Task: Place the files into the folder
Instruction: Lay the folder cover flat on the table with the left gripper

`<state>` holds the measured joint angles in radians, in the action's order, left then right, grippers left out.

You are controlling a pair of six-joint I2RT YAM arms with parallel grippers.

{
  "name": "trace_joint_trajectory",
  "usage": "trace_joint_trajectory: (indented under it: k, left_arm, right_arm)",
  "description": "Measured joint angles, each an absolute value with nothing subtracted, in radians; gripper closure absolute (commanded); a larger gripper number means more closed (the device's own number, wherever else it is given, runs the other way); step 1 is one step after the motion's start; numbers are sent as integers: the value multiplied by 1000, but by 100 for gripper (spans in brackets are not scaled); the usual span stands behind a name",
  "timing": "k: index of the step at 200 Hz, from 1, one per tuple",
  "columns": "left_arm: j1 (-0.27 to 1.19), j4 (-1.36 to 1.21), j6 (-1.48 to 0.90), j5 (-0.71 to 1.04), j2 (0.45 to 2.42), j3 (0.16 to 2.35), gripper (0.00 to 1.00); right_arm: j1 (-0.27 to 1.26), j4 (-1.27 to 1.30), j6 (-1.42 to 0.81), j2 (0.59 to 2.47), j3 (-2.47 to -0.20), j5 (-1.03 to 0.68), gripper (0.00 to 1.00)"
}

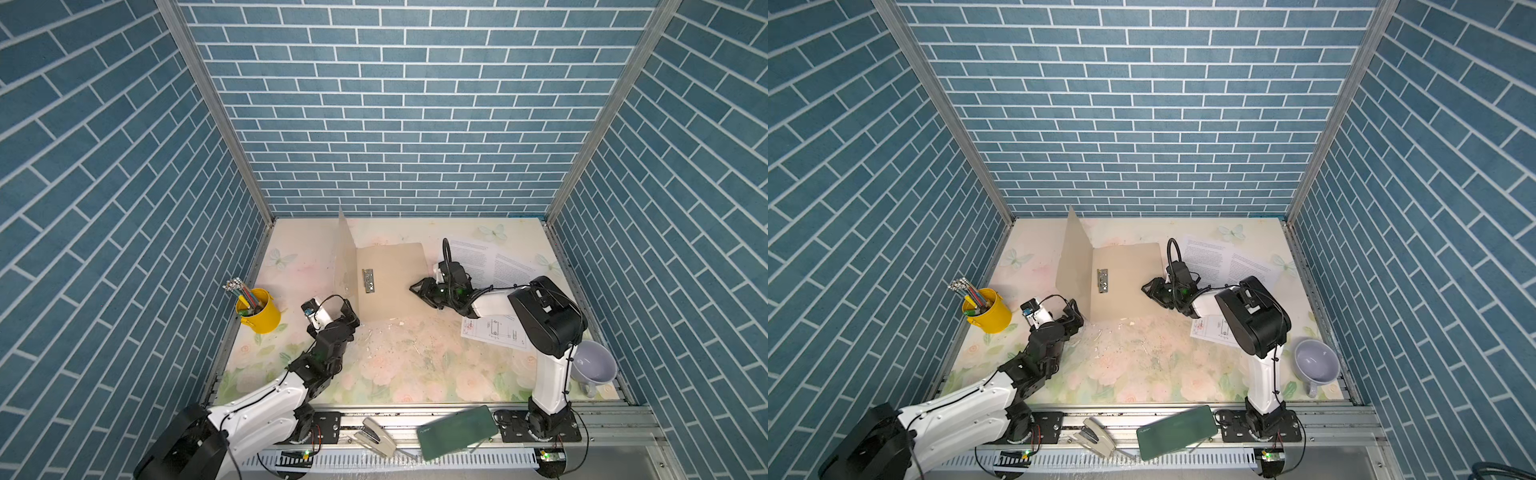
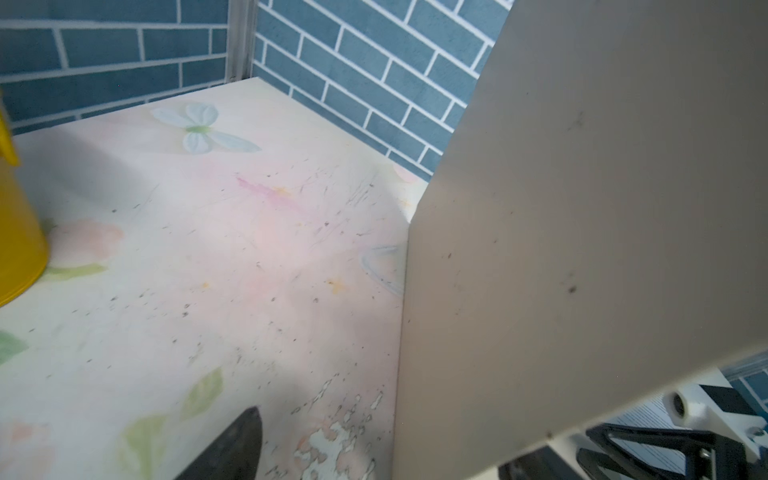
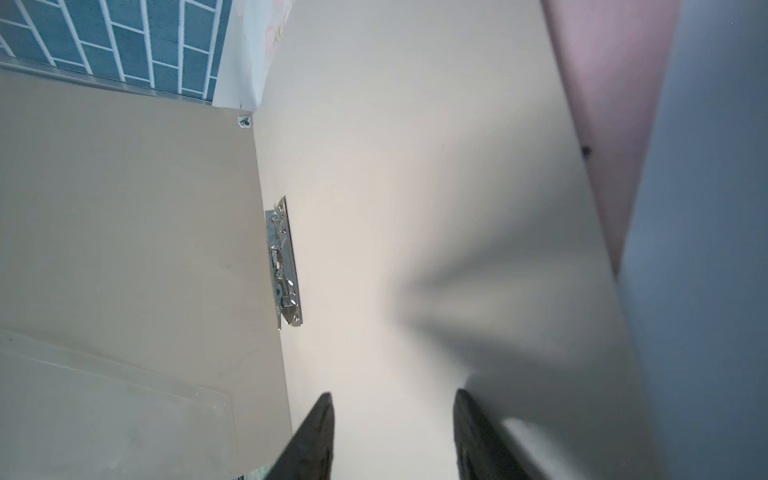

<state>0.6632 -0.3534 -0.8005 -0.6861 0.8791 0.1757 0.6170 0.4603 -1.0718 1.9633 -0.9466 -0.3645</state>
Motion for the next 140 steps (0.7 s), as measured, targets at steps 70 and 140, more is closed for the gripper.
trace_joint_trajectory:
  k: [70,140]
  left_arm:
    - [620,63,-1005,-720,770,300,0]
    - [466,155,-1036,-463,984,418,0]
  right_arm:
    - [617,459,-1066,1963,-947,-371,52]
    - [617,456,-1065,1963,-948,-374,53]
